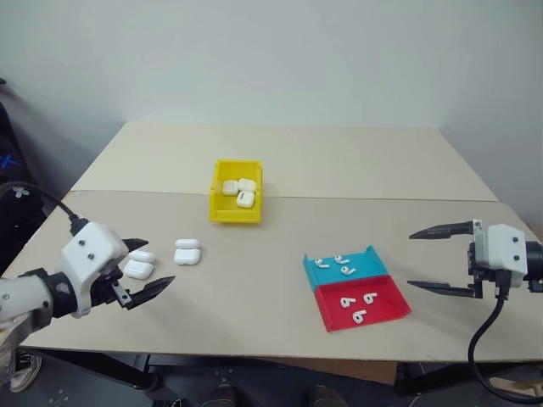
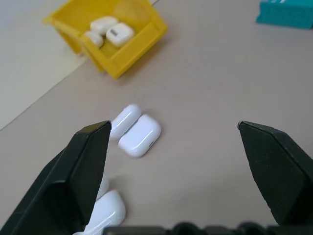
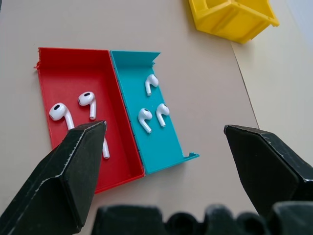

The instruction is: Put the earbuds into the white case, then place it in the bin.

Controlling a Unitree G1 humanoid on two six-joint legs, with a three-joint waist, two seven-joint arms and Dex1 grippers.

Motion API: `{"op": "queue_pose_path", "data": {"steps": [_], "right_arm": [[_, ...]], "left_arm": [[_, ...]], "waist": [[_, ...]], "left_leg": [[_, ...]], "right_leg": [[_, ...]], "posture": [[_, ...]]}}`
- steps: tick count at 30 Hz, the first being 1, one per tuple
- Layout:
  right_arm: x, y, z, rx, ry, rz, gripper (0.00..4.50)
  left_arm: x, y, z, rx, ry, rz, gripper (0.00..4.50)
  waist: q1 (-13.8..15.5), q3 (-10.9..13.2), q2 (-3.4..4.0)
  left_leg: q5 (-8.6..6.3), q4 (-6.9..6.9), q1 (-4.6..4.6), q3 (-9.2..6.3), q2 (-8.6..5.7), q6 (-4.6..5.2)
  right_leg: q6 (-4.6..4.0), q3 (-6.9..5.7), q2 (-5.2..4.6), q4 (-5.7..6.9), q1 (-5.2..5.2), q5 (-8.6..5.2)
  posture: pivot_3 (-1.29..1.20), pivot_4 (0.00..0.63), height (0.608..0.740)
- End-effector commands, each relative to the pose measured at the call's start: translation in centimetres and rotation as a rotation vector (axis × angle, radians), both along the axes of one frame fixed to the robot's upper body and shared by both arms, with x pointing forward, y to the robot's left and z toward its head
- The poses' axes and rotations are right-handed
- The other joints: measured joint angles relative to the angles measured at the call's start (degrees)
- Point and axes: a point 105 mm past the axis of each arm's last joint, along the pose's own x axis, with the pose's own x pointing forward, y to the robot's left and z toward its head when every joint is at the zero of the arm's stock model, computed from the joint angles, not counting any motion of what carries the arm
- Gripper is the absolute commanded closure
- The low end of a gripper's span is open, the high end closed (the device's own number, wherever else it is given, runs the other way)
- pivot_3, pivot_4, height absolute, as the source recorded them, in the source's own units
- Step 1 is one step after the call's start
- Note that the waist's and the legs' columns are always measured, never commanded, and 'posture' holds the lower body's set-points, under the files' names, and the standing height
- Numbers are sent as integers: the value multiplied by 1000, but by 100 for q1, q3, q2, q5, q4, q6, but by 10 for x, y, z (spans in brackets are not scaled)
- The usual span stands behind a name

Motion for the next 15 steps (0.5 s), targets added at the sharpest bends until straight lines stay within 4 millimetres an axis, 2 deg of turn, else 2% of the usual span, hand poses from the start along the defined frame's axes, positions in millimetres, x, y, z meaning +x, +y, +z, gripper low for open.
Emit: {"op": "queue_pose_path", "data": {"steps": [1,3,8,13,15], "right_arm": [[0,1,6,-14,-36,-1,29],[1,1,1,-21,-24,-6,29],[2,4,-8,-19,-2,-13,29],[4,10,-13,-8,-3,-19,29],[6,10,-13,-6,-10,-30,29]], "left_arm": [[10,22,-8,53,184,237,0],[17,31,-8,51,265,347,0],[35,42,-10,44,428,498,0],[45,51,-14,109,504,561,0],[52,58,-11,81,509,605,0]], "waist": [[26,1,-1],[35,0,-1],[6,1,-4],[-32,4,-9],[-16,6,-12]], "left_leg": [[0,0,5,0,-1,0],[0,1,4,-3,-2,0],[0,-2,0,-5,-4,0],[0,-6,-1,-5,-5,0],[0,-6,-1,-6,-5,0]], "right_leg": [[1,-1,-1,3,4,-1],[9,-2,0,4,2,2],[28,-1,4,5,0,11],[26,4,7,8,-3,10],[25,4,8,10,-5,10]], "posture": [[0,150,740],[0,150,740],[0,150,740],[0,150,740],[0,150,740]]}}
